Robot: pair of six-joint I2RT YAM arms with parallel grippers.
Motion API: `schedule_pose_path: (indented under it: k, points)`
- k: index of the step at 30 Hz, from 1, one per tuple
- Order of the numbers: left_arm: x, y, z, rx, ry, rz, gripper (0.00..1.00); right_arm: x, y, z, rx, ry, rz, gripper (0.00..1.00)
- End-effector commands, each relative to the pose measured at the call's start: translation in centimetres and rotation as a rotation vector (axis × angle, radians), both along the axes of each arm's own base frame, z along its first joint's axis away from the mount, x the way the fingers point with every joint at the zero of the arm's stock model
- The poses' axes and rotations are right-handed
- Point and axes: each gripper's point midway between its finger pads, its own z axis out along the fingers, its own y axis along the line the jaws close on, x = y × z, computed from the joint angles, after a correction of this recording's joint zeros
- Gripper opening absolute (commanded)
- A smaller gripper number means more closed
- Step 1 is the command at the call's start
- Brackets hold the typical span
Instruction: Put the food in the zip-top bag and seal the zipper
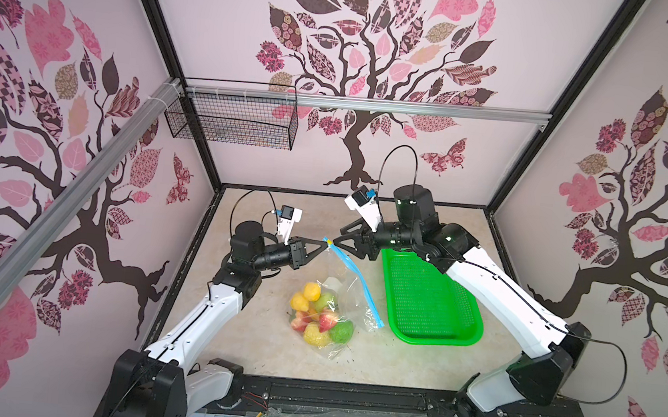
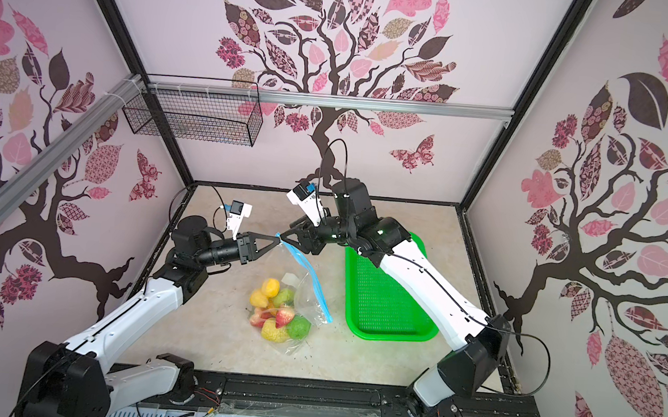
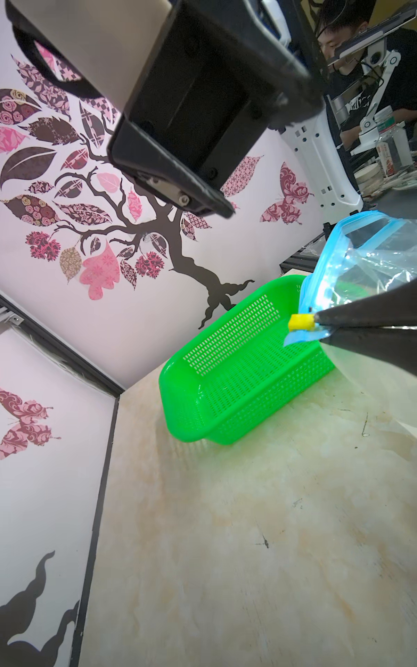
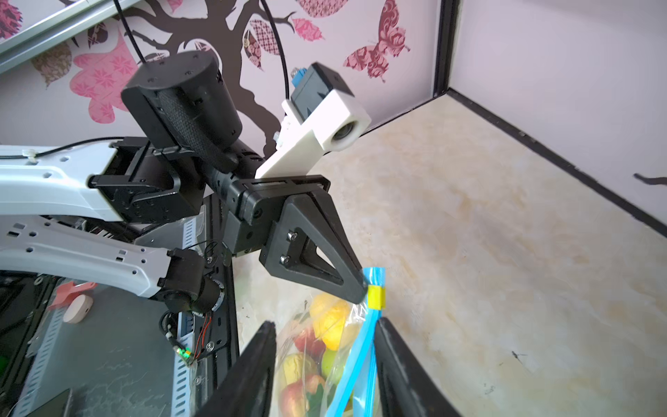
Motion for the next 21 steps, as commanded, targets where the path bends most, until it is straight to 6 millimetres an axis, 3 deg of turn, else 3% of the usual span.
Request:
schedule_pose_path:
  k: [1,14,16,21]
  points:
    - [-0.8,-0.3,2.3,0.0,-0.08,-0.042,0.0,-0.8,0.8,-1.2,-0.02,0.06,0.094,0.48]
    - [-1.7,-0.4,3.1,-0.004,-0.12,-0.062,0.0,0.0,1.6,-4.2,-0.075,0.101,0.127,0.47]
    - [-1.7,-0.3,3.1,-0.004,-0.125,-0.064,0.0,0.4,1.6,-4.5,-0.085,0.096,0.114,0.53]
    - [-1.6,-0.4,2.8,0.002,-0.115,-0.062,0.0,1.6,1.1,-3.4,-0.086,0.049,0.067,0.57]
